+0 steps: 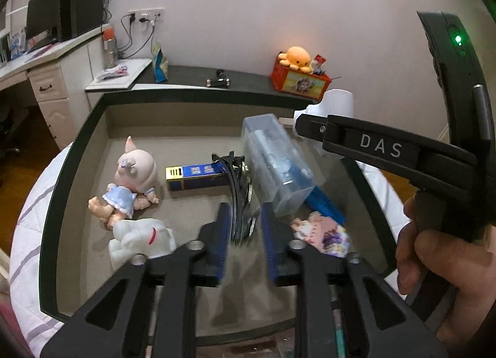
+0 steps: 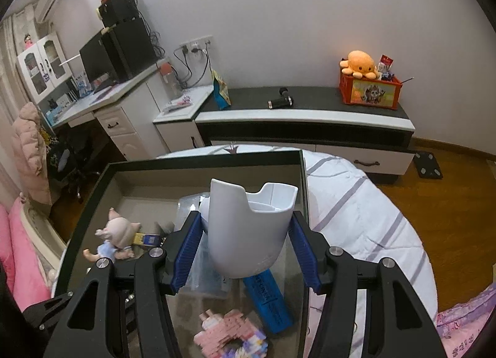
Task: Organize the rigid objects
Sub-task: 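Carry the hair clip over the tray with the left gripper while the right gripper carries the holder, then release the hair clip into the tray with the left gripper while the right gripper releases the holder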
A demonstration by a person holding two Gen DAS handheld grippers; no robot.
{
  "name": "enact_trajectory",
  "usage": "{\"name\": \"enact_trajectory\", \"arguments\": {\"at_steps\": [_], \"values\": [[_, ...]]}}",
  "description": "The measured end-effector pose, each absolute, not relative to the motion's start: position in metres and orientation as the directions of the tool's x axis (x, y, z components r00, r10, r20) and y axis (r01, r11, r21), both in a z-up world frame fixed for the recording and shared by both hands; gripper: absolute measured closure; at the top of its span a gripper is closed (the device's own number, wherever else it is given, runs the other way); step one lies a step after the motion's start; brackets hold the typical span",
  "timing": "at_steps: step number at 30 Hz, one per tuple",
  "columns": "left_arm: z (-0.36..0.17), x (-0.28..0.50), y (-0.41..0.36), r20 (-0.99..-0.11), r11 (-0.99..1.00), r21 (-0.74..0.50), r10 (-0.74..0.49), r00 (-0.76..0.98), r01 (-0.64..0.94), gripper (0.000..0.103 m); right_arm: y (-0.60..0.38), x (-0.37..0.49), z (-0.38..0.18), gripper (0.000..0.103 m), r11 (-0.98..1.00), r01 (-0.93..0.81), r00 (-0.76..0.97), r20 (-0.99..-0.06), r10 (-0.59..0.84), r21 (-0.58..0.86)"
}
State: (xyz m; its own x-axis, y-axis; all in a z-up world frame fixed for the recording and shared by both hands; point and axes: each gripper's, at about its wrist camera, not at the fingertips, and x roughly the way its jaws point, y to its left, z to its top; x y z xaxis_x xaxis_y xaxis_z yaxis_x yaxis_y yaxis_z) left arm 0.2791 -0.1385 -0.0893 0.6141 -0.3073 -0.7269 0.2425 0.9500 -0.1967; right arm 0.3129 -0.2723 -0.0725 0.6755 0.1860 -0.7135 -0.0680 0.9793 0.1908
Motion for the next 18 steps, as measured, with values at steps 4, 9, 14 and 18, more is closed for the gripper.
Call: {"name": "enact_trajectory", "arguments": {"at_steps": [4,9,14,18], "values": [[-0.085,0.274,-0.132,-0.705,0.962,-0.180,-0.270,0.656,0.204,0.011,-0.272,0.317,-0.078,0.044,0.980,-0.067,0.658,-0.729,0.186,0.190],[-0.078,0.267,-0.124,-0.691,0.971,-0.160,-0.240,0.682,0.180,0.002,-0.268,0.313,-0.077,0.019,0.978,-0.074,0.656,-0.730,0.194,0.193],[-0.069,0.256,-0.111,-0.679,0.974,-0.170,-0.228,0.698,0.152,0.001,-0.263,0.303,-0.071,0.017,0.981,-0.057,0.660,-0.730,0.175,0.184],[-0.060,0.248,-0.102,-0.670,0.975,-0.173,-0.222,0.708,0.142,0.000,-0.261,0.290,-0.064,0.000,0.985,-0.050,0.676,-0.720,0.156,0.167]]}}
